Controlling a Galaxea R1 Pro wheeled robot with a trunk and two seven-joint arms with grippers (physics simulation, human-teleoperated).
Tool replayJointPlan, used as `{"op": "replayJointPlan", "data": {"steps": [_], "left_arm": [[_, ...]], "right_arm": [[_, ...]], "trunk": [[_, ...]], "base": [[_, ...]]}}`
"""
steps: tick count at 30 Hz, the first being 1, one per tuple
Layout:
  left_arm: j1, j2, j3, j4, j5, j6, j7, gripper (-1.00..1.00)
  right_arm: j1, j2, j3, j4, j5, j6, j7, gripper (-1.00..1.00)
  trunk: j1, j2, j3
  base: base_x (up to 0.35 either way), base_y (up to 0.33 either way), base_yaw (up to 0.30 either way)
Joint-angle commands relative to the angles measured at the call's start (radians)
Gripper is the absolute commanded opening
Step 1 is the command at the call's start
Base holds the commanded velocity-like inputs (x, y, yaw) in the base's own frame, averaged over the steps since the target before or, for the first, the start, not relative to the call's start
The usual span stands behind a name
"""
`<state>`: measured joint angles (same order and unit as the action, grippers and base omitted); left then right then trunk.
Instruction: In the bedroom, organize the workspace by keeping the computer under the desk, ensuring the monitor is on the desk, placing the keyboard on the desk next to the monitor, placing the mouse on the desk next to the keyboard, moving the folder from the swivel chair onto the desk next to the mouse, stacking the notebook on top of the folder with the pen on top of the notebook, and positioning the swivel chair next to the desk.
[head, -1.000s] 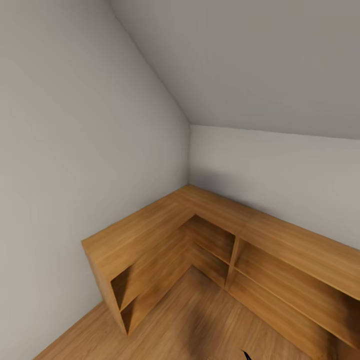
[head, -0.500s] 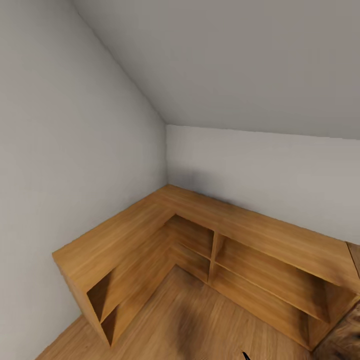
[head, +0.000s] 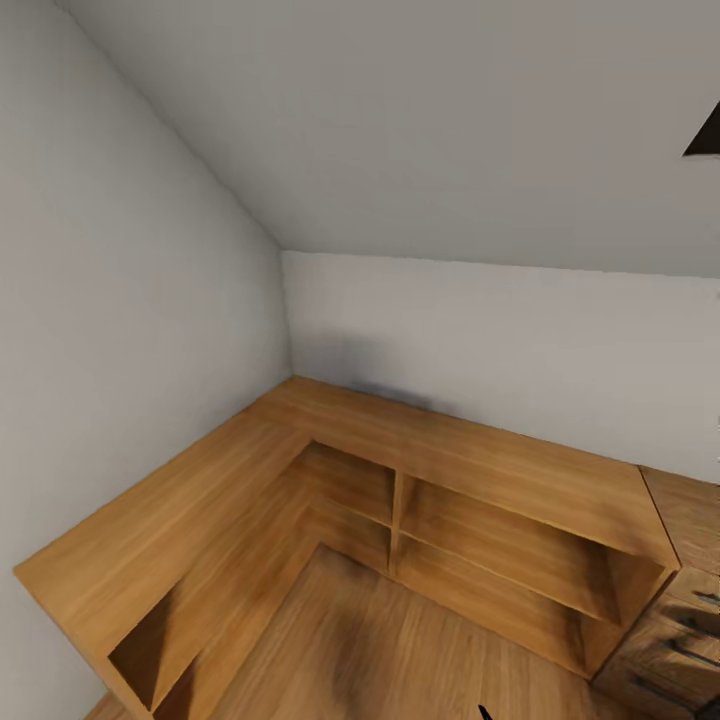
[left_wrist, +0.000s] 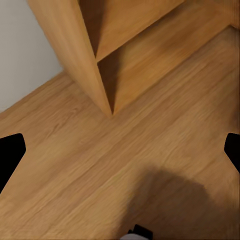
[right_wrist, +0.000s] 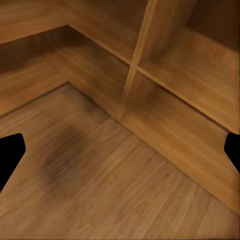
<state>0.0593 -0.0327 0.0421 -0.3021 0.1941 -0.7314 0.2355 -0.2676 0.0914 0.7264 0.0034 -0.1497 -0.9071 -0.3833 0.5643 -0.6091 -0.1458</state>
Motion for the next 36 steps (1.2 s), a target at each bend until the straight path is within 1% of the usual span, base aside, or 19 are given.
{"op": "replayJointPlan", "data": {"steps": [1,4,6,7,8,15,23,36], "left_arm": [[0.001,0.0,0.004,-0.002,-0.002,0.0,0.001,1.0],[0.001,0.0,0.004,-0.003,-0.002,0.0,0.001,1.0],[0.001,0.0,0.004,-0.002,-0.002,0.0,0.001,1.0],[0.001,0.0,0.004,-0.003,-0.001,0.0,0.001,1.0],[0.001,0.0,0.004,-0.003,-0.001,0.0,0.001,1.0],[0.001,0.0,0.004,-0.002,-0.001,0.0,0.0,1.0],[0.001,0.0,0.004,-0.002,-0.002,0.0,-0.001,1.0],[0.001,-0.001,0.004,0.001,-0.002,0.001,-0.001,1.0]], "right_arm": [[-0.001,0.002,0.006,0.001,-0.01,-0.003,-0.001,1.0],[-0.001,0.007,-0.01,0.001,-0.01,0.001,-0.002,1.0],[-0.001,0.008,-0.026,0.001,-0.01,0.006,-0.001,1.0],[-0.001,0.009,-0.045,0.001,-0.01,0.009,0.0,1.0],[-0.001,0.009,-0.047,0.001,-0.01,0.01,0.0,1.0],[-0.001,0.01,-0.054,0.001,-0.01,0.012,0.001,1.0],[-0.001,0.01,-0.054,0.001,-0.01,0.015,0.001,1.0],[-0.001,0.01,-0.055,0.001,-0.009,0.016,0.003,1.0]], "trunk": [[0.001,-0.001,-0.003],[0.001,-0.001,-0.006],[0.001,-0.001,-0.009],[0.001,-0.001,-0.01],[0.001,-0.001,-0.011],[0.001,-0.001,-0.019],[0.001,-0.001,-0.023],[0.001,-0.001,-0.024]], "base": [[0.305,0.125,-0.221],[0.306,0.128,-0.196],[0.29,0.173,-0.18],[0.256,0.237,-0.176],[0.253,0.243,-0.179],[0.205,0.262,-0.217],[0.04,0.284,-0.267],[0.002,0.027,-0.289]]}}
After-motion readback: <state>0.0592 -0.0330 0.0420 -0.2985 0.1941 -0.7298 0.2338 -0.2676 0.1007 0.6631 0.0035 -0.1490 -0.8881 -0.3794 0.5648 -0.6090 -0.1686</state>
